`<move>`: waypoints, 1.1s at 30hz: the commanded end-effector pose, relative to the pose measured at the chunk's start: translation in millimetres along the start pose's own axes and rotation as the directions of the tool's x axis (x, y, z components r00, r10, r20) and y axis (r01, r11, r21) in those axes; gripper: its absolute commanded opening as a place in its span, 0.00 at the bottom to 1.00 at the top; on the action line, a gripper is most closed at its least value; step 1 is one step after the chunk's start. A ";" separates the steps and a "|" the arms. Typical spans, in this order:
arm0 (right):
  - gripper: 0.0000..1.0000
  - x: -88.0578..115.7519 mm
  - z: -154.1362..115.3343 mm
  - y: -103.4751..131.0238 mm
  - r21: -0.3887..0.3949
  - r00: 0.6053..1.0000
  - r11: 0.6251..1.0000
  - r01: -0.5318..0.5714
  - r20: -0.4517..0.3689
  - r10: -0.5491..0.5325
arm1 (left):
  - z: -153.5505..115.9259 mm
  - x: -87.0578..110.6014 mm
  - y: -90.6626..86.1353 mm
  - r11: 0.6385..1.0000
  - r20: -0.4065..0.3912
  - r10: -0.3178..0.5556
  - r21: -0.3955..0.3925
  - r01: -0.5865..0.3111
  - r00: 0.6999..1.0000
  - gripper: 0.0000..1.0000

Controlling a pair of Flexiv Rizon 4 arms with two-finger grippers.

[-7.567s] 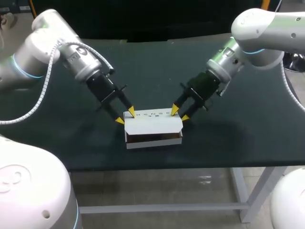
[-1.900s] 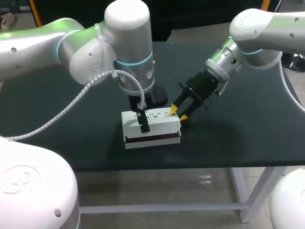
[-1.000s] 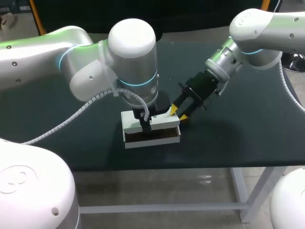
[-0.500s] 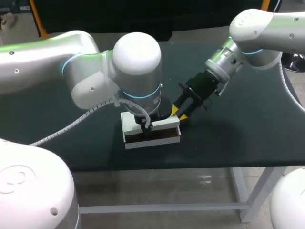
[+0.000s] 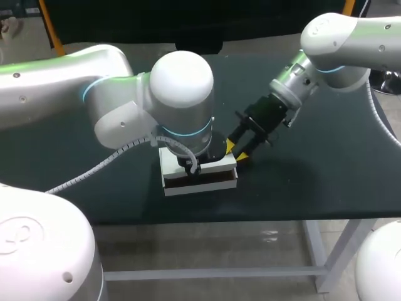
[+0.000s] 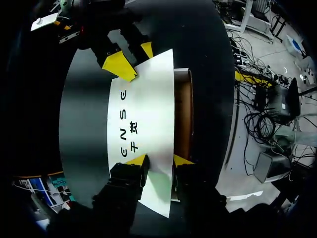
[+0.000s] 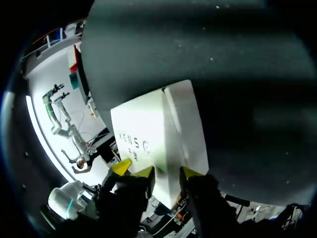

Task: Assemble the packaging by folding the flat box into shape, placing the metal phone stand inside, and closing the box properly

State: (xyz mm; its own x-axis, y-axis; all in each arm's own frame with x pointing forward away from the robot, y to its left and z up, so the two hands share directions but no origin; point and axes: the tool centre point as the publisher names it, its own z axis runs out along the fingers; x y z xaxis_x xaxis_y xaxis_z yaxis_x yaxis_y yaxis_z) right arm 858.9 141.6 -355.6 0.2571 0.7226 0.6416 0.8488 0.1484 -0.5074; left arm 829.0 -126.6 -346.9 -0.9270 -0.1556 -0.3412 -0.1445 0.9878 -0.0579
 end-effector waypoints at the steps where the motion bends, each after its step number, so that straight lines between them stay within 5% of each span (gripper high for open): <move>1: 0.37 -1.4 -1.0 -3.2 -0.007 1.000 1.000 -0.001 0.002 0.001 | 5.6 6.1 -1.9 1.000 0.006 0.006 -0.002 -0.006 1.000 0.30; 28: 0.35 -6.4 -4.5 -12.8 -0.030 1.000 1.000 0.004 -0.001 -0.004 | 16.8 17.3 -3.4 0.999 0.006 0.043 -0.015 -0.043 0.999 0.31; 31: 0.31 -7.2 -8.2 -18.5 -0.055 1.000 0.998 0.017 -0.013 -0.018 | 16.6 17.8 -3.4 0.999 0.006 0.044 -0.014 -0.044 0.999 0.32; 33: 0.16 -8.0 -9.9 -23.1 -0.067 0.999 0.997 0.027 -0.020 -0.028 | 16.4 18.4 -3.0 0.999 0.005 0.044 -0.013 -0.044 0.999 0.32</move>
State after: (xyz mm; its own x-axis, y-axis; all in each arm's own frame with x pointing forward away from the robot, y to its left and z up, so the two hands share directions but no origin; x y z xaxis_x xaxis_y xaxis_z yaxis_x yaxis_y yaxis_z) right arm 853.8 132.3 -349.3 0.2428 0.7114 0.6595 0.8692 0.1424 -0.4736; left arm 821.3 -129.5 -363.9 -0.9311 -0.1123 -0.3470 -0.1070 0.9937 -0.0347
